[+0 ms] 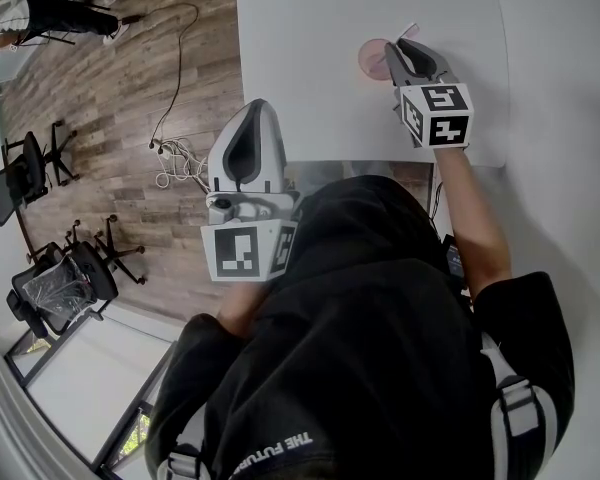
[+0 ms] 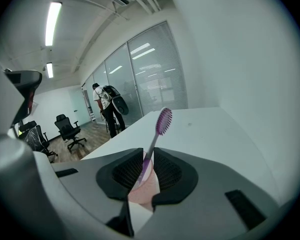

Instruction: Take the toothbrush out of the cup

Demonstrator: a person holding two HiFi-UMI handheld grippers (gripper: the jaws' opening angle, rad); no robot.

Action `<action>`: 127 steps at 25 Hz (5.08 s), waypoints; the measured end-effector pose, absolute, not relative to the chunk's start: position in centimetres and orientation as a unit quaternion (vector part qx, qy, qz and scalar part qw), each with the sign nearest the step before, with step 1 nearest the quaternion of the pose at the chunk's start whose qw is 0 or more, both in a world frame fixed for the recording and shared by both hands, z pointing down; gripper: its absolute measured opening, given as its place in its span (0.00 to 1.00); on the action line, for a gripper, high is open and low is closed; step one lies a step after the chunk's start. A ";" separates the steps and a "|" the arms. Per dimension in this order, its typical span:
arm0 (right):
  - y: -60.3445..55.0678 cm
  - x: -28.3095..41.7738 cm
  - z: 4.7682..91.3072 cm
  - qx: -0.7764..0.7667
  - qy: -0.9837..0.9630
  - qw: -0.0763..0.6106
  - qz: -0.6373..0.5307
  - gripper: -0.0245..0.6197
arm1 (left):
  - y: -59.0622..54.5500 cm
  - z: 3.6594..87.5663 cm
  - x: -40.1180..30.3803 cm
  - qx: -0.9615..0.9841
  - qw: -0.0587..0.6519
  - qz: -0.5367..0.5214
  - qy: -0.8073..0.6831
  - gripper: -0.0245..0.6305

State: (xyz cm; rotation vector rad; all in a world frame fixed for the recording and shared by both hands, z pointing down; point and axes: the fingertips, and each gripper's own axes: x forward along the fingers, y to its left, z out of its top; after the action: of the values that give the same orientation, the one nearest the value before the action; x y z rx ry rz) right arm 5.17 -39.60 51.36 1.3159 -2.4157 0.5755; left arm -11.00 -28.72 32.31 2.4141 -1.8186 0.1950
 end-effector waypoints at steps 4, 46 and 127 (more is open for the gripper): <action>-39.6 5.1 51.4 0.459 -0.850 0.163 0.199 0.15 | -28.8 32.4 -11.0 0.796 0.057 0.063 -0.600 0.07; -38.9 4.2 48.7 0.413 -0.881 0.156 0.170 0.11 | -28.8 32.5 -11.5 0.797 0.071 0.044 -0.599 0.07; -32.9 14.2 32.3 0.504 -0.853 0.112 0.077 0.11 | -28.3 29.5 -9.6 0.831 0.040 0.016 -0.555 0.07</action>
State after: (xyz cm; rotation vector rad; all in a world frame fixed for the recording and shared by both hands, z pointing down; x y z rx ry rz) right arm 14.21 -32.88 32.30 1.4792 -2.5045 0.2271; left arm -9.62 -28.34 29.51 2.5451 -1.7011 0.0487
